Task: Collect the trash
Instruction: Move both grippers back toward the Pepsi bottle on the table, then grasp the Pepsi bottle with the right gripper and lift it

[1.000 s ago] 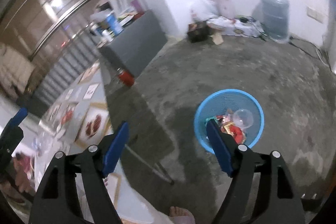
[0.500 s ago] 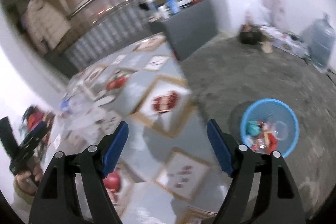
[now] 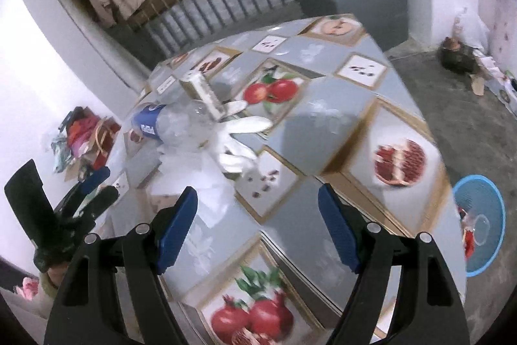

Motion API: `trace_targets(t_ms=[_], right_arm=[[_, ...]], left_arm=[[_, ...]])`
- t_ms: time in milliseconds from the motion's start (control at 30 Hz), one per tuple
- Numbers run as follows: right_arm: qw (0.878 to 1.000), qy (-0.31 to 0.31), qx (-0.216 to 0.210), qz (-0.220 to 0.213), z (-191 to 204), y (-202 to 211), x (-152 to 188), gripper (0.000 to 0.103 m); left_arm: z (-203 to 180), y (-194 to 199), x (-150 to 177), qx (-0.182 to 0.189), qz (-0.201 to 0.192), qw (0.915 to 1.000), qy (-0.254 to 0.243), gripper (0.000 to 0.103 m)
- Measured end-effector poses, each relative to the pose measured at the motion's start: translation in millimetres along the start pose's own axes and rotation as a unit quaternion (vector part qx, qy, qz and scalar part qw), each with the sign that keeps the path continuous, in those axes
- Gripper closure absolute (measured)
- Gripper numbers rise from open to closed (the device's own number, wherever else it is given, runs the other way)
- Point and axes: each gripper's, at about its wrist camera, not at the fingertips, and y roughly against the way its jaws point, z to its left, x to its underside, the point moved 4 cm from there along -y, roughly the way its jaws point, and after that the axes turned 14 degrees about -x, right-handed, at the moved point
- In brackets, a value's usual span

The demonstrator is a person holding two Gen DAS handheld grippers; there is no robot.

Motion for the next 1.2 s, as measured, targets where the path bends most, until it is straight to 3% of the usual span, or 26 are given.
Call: trace_targets(t_ms=[133,333,533,700,867,1000,1200], right_arm=[[0.999,-0.009,-0.030,0.000,5.8,-11.2,-15.4,0.028],[0.998,-0.015,-0.066,0.001,17.8,-27.2,-42.0,0.028],[0.990,0.101,-0.093,0.041,77.3,-57.8,-66.9,0.028],[0.968,0.199,-0.088,0.125,123.5,-118.0,-78.2,0.028],[0.944,0.263,-0.058,0.192,148.4,-169.2,-79.6,0.028],[0.922,0.300,0.003,0.245,148.4,-207.2,-77.6,0.028],[0.906,0.317,0.050,0.276,134.4,-223.2,-73.8,0.028]], left_arm=[[2.9,-3.6,-5.0,0.003,-0.006,1.0000,0.002,0.018],[5.6,-5.8,-10.5,0.000,-0.015,0.9999,0.000,0.027],[16.5,-14.5,-1.6,-0.044,0.011,0.9990,-0.002,0.033],[33.4,-22.2,13.0,-0.066,0.050,0.9963,0.025,0.046],[48.1,-15.4,22.5,-0.070,0.058,0.9951,0.039,0.052],[55.6,-11.9,25.6,-0.072,0.061,0.9944,0.048,0.054],[56.9,-9.5,28.3,-0.064,0.061,0.9946,0.053,0.055]])
